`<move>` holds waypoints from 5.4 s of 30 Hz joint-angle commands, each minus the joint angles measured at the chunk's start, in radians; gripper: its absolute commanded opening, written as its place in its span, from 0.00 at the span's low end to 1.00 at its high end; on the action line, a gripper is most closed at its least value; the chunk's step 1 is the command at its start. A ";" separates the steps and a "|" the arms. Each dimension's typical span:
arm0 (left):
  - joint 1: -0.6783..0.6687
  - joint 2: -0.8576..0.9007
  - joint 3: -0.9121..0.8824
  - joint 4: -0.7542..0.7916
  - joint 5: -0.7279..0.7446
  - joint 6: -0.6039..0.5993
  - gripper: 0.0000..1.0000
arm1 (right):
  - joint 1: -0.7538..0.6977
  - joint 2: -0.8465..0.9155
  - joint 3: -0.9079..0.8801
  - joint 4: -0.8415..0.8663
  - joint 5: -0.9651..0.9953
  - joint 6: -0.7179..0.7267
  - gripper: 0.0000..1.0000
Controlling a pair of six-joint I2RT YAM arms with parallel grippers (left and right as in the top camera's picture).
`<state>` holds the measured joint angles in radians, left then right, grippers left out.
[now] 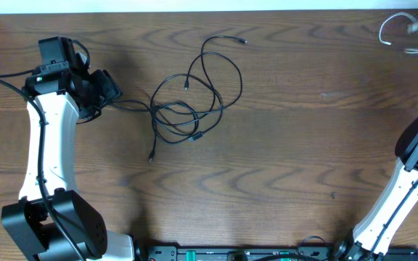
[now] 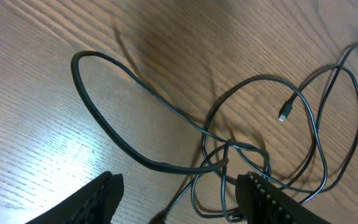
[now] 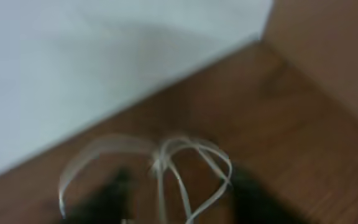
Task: Untangle cables
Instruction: 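Lift the white cable to the upper right corner and release it, then move the left gripper forward over the black cable bundle, then lower the left gripper into the black cables and grasp one, then lift the grasped black cable high with the left gripper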
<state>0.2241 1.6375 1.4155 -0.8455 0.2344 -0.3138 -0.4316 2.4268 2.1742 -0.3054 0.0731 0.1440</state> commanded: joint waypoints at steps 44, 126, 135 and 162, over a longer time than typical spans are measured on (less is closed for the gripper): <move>-0.248 -0.120 0.031 0.073 0.193 0.313 0.64 | 0.314 -0.396 0.002 -0.866 -0.479 -0.201 0.99; -0.785 0.480 0.019 0.307 -0.169 -0.065 0.08 | 0.329 -0.395 -0.105 -0.899 -0.487 -0.201 0.99; -0.755 0.254 0.057 0.245 -0.145 -0.024 0.07 | 0.329 -0.395 -0.105 -0.899 -0.495 -0.201 0.99; -0.587 -0.625 0.057 0.640 -0.142 -0.013 0.07 | 0.621 -0.395 -0.108 -0.828 -0.547 -0.201 0.99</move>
<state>-0.3679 1.0462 1.4612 -0.2367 0.0982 -0.3424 0.1413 2.0220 2.0773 -1.1435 -0.4545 -0.0418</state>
